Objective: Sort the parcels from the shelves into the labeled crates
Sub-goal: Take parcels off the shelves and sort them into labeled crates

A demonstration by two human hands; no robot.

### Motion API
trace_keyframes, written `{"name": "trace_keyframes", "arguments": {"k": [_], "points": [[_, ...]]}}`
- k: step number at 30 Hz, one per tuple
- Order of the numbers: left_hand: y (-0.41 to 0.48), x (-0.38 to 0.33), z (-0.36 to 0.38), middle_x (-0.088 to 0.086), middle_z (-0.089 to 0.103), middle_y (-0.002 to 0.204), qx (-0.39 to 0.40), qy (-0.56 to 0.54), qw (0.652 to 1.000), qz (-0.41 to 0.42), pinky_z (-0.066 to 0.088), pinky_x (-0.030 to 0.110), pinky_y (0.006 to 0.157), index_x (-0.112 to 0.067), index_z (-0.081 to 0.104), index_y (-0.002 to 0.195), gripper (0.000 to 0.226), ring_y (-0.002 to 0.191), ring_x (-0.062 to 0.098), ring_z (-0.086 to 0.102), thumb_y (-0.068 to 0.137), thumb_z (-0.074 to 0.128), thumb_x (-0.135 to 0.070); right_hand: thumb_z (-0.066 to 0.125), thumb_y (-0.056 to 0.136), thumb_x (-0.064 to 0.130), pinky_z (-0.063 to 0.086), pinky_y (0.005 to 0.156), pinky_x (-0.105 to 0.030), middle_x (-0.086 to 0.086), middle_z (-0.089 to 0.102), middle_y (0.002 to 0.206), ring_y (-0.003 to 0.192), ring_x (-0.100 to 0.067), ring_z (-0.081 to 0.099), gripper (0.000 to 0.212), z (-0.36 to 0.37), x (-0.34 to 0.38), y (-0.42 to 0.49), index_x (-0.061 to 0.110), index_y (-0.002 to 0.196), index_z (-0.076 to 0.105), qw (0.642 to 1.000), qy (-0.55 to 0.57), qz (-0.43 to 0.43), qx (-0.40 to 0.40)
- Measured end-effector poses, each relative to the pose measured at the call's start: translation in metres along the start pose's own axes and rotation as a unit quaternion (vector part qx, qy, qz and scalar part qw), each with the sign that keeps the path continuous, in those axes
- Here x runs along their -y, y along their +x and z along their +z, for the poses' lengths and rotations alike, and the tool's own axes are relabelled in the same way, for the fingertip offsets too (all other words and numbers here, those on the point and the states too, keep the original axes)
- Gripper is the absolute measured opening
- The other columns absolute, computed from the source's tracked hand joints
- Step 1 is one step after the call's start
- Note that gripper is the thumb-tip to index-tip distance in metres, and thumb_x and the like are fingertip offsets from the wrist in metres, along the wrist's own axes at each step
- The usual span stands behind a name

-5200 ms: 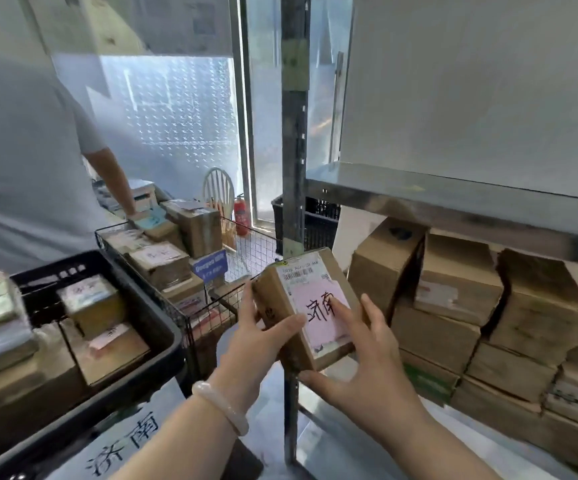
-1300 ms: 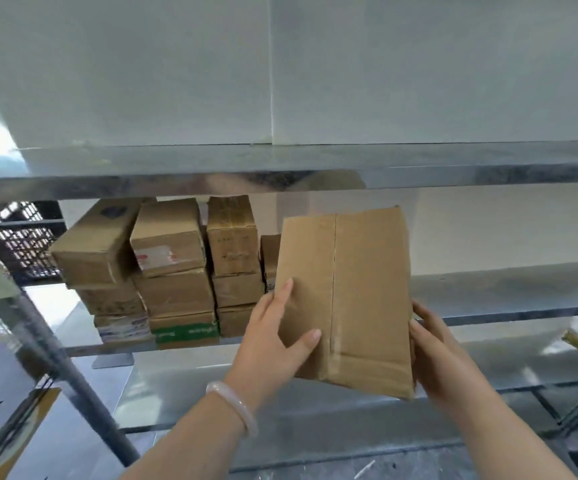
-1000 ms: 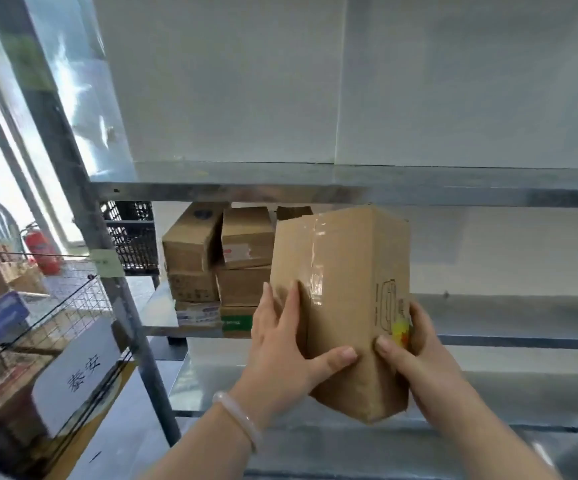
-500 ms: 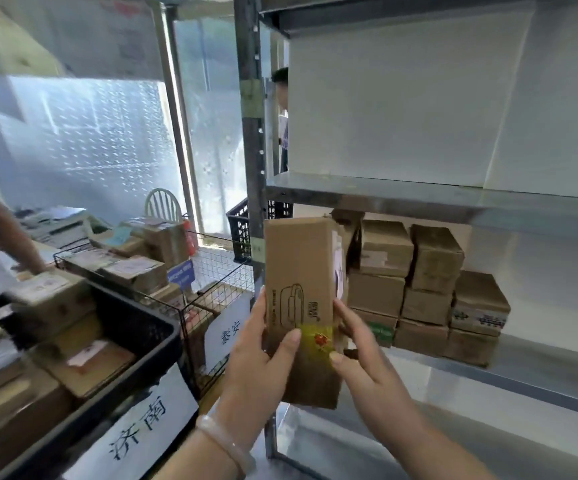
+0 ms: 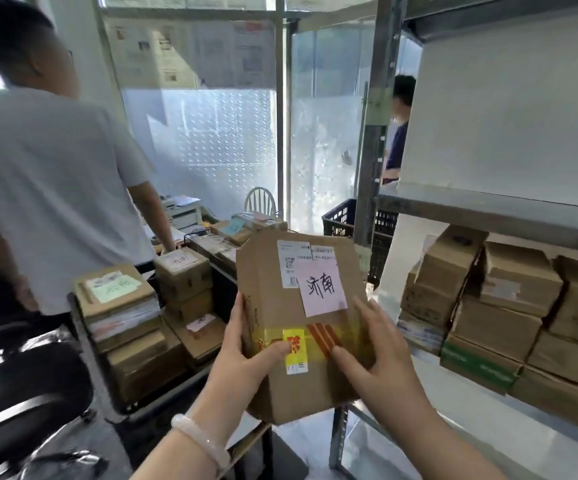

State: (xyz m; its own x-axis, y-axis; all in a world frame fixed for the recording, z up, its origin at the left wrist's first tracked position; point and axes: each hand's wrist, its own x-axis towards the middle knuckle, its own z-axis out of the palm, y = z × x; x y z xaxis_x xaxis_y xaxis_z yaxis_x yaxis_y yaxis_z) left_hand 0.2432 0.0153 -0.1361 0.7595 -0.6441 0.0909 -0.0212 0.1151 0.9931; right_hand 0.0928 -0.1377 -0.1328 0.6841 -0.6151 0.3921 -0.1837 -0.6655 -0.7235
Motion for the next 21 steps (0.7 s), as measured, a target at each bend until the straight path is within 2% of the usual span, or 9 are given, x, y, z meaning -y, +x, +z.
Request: {"name": "trace_keyframes", "arguments": {"k": [2, 4, 6, 8, 11, 13, 15, 18, 21], "points": [[0.001, 0.002, -0.01, -0.005, 0.063, 0.129, 0.012, -0.048, 0.999, -0.022, 0.06, 0.044, 0.08, -0.075, 0.026, 0.13, 0.107, 0.103, 0.024, 0.07, 0.054, 0.092, -0.04, 0.071, 0.082, 0.051, 0.03, 0.115, -0.042, 0.02, 0.025, 0.152, 0.14, -0.009, 0.027, 0.079, 0.002, -0.006, 0.015, 0.072, 0.133, 0.015, 0.998, 0.049, 0.038, 0.022], [0.003, 0.003, -0.015, -0.002, 0.066, 0.126, 0.006, -0.076, 0.996, -0.036, 0.061, 0.042, 0.075, -0.07, 0.027, 0.135, 0.106, 0.1, 0.027, 0.071, 0.055, 0.091, -0.041, 0.073, 0.075, 0.057, 0.041, 0.107, -0.039, 0.024, 0.04, 0.14, 0.128, -0.007, 0.043, 0.08, 0.007, -0.011, 0.029, 0.075, 0.13, 0.017, 0.992, 0.096, 0.054, 0.063], [0.006, 0.004, -0.02, -0.001, 0.06, 0.132, -0.027, -0.078, 0.996, -0.036, 0.06, 0.043, 0.077, -0.069, 0.028, 0.134, 0.101, 0.105, 0.027, 0.07, 0.056, 0.089, -0.048, 0.074, 0.07, 0.06, 0.047, 0.098, -0.033, 0.033, 0.044, 0.13, 0.116, 0.002, 0.05, 0.077, 0.017, -0.015, 0.044, 0.078, 0.125, 0.023, 0.987, 0.124, 0.054, 0.087], [0.011, 0.004, -0.025, -0.003, 0.047, 0.138, -0.075, -0.055, 0.995, -0.038, 0.059, 0.046, 0.083, -0.07, 0.03, 0.13, 0.089, 0.111, 0.027, 0.065, 0.061, 0.084, -0.057, 0.077, 0.074, 0.054, 0.048, 0.096, -0.031, 0.041, 0.041, 0.122, 0.112, 0.007, 0.049, 0.075, 0.03, -0.02, 0.061, 0.078, 0.122, 0.026, 0.985, 0.135, 0.043, 0.101], [0.026, 0.007, -0.04, -0.002, 0.043, 0.137, -0.139, -0.017, 0.99, -0.034, 0.058, 0.047, 0.088, -0.068, 0.035, 0.126, 0.068, 0.112, 0.027, 0.063, 0.073, 0.077, -0.058, 0.075, 0.076, 0.056, 0.046, 0.096, -0.032, 0.041, 0.037, 0.116, 0.11, -0.001, 0.048, 0.076, 0.054, -0.02, 0.089, 0.072, 0.13, 0.024, 0.98, 0.122, 0.041, 0.15], [0.038, 0.01, -0.053, 0.001, 0.051, 0.136, -0.168, 0.009, 0.985, -0.032, 0.056, 0.048, 0.09, -0.061, 0.034, 0.137, 0.068, 0.11, 0.025, 0.065, 0.082, 0.071, -0.053, 0.073, 0.077, 0.058, 0.045, 0.096, -0.031, 0.028, 0.042, 0.124, 0.112, -0.006, 0.047, 0.077, 0.072, -0.018, 0.11, 0.067, 0.135, 0.023, 0.975, 0.112, 0.039, 0.188], [0.05, 0.011, -0.066, -0.006, 0.058, 0.131, -0.197, 0.049, 0.979, -0.032, 0.055, 0.043, 0.092, -0.057, 0.027, 0.144, 0.07, 0.108, 0.019, 0.065, 0.086, 0.067, -0.05, 0.07, 0.078, 0.06, 0.042, 0.094, -0.029, 0.014, 0.044, 0.135, 0.113, -0.008, 0.045, 0.077, 0.09, -0.016, 0.134, 0.06, 0.14, 0.025, 0.973, 0.088, 0.022, 0.213], [0.068, 0.014, -0.083, -0.024, 0.048, 0.116, -0.215, 0.122, 0.967, -0.064, 0.046, 0.03, 0.089, -0.064, 0.007, 0.144, 0.086, 0.104, 0.008, 0.056, 0.087, 0.069, -0.048, 0.065, 0.077, 0.069, 0.039, 0.083, -0.029, 0.007, 0.043, 0.138, 0.106, -0.007, 0.039, 0.081, 0.116, -0.01, 0.168, 0.055, 0.145, 0.023, 0.966, 0.039, -0.009, 0.256], [0.086, 0.016, -0.096, -0.021, 0.042, 0.115, -0.24, 0.138, 0.956, -0.096, 0.039, 0.029, 0.089, -0.064, 0.004, 0.143, 0.09, 0.101, 0.006, 0.051, 0.088, 0.07, -0.041, 0.063, 0.074, 0.071, 0.041, 0.093, -0.038, 0.006, 0.04, 0.145, 0.115, -0.01, 0.041, 0.085, 0.14, -0.003, 0.2, 0.055, 0.146, 0.021, 0.951, 0.025, -0.023, 0.307]]}}
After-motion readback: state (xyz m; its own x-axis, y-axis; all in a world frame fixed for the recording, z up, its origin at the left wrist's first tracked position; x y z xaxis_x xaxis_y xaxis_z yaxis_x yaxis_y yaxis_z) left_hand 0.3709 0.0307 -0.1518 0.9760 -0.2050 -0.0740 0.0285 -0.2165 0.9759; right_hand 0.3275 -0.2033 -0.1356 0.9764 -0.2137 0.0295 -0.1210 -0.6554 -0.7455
